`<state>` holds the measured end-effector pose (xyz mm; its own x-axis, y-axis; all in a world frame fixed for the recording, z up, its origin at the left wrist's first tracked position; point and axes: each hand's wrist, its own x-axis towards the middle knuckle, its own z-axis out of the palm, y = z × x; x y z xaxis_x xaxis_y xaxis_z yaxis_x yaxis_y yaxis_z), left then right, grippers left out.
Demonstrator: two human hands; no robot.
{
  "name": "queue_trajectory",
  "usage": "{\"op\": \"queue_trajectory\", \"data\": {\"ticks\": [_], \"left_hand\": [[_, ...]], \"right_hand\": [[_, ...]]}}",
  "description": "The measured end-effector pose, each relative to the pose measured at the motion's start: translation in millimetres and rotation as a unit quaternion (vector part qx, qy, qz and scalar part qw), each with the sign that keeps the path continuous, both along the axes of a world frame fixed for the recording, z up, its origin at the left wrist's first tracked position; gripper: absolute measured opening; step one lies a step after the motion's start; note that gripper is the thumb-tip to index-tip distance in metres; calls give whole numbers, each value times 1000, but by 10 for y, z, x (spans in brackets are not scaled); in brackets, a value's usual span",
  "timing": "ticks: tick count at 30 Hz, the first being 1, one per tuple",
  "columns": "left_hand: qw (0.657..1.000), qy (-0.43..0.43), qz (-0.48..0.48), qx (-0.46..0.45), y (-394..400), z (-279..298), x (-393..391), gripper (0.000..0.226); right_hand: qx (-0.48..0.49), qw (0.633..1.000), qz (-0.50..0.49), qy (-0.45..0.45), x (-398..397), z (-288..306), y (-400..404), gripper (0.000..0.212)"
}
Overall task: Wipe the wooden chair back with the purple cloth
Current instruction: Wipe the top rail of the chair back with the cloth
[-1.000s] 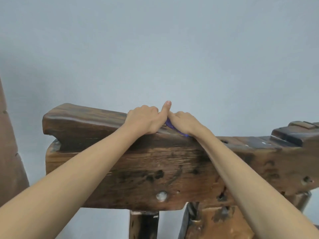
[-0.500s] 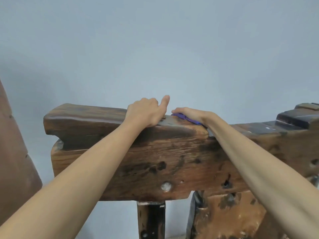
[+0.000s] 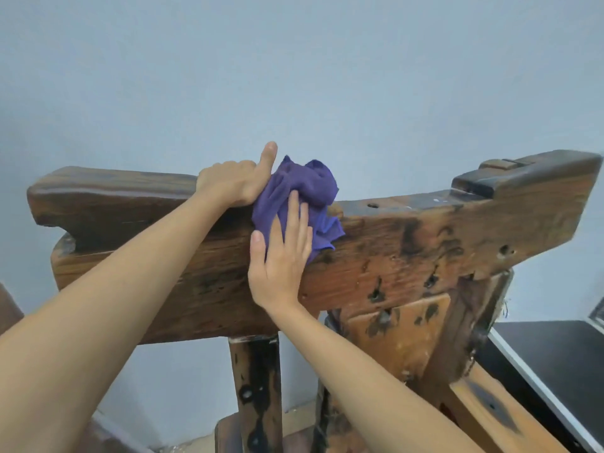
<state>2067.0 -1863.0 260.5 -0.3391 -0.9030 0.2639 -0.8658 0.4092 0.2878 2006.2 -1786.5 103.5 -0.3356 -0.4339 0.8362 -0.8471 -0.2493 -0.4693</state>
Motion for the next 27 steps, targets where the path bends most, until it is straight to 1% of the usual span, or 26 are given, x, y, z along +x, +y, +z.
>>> {"op": "queue_trajectory", "data": {"ticks": [3, 5, 7, 9, 11, 12, 13, 14, 15, 16, 17, 18, 19, 20, 21, 22, 23, 24, 25, 26, 27], "left_hand": [[999, -36, 8, -23, 57, -21, 9, 96], [997, -58, 19, -43, 77, -45, 7, 96], [995, -73, 18, -71, 94, -73, -9, 95], [993, -78, 14, -93, 101, -70, -34, 98], [991, -86, 18, -99, 108, -63, -55, 99], [991, -93, 19, -99, 109, -59, -64, 100], [990, -100, 18, -97, 107, -50, -73, 100], [990, -105, 18, -95, 100, -45, -81, 101], [990, -108, 21, -92, 81, -33, -80, 103], [990, -110, 22, -83, 69, -30, -89, 104], [991, -110, 22, -70, 58, -22, -93, 105], [992, -109, 20, -55, 52, -14, -83, 105], [993, -108, 14, -41, 52, -11, -61, 105], [993, -110, 5, -35, 50, -12, -30, 104], [992, -116, -6, -37, 49, -13, 5, 103], [991, -129, -14, -46, 43, -18, 39, 101], [988, -142, -18, -56, 42, -24, 61, 98], [986, -153, -17, -64, 48, -31, 72, 96], [984, -160, -12, -70, 64, -41, 61, 95], [984, -163, -4, -77, 89, -54, 38, 96], [982, -166, 4, -86, 119, -63, 6, 97]], "right_hand": [[20, 998, -18, 49, -353, -193, 47, 52], [38, 997, -56, 27, -745, -276, 82, 54], [44, 991, -115, -43, -1214, -246, 130, 54], [29, 978, -152, -137, -1585, -116, 158, 59], [12, 958, -171, -230, -1646, 28, 113, 58], [10, 947, -178, -268, -1537, 65, 59, 58], [15, 940, -181, -288, -1343, 68, 2, 59], [23, 944, -178, -276, -1090, 11, -31, 60], [31, 958, -161, -234, -785, -103, -52, 59], [38, 977, -136, -161, -493, -276, -36, 56], [59, 991, -99, -68, -237, -485, 6, 54], [85, 995, -48, 37, -59, -685, 88, 53], [111, 984, 10, 141, 3, -844, 178, 54], [132, 960, 56, 240, -60, -952, 233, 52], [136, 933, 87, 321, -206, -985, 259, 48], [138, 915, 97, 366, -395, -963, 280, 43], [135, 914, 88, 372, -612, -937, 311, 39], [124, 924, 61, 356, -859, -913, 344, 37], [109, 942, 23, 315, -1130, -911, 379, 38], [103, 964, -23, 245, -1387, -895, 409, 41], [96, 983, -75, 138, -1621, -876, 411, 44]]}}
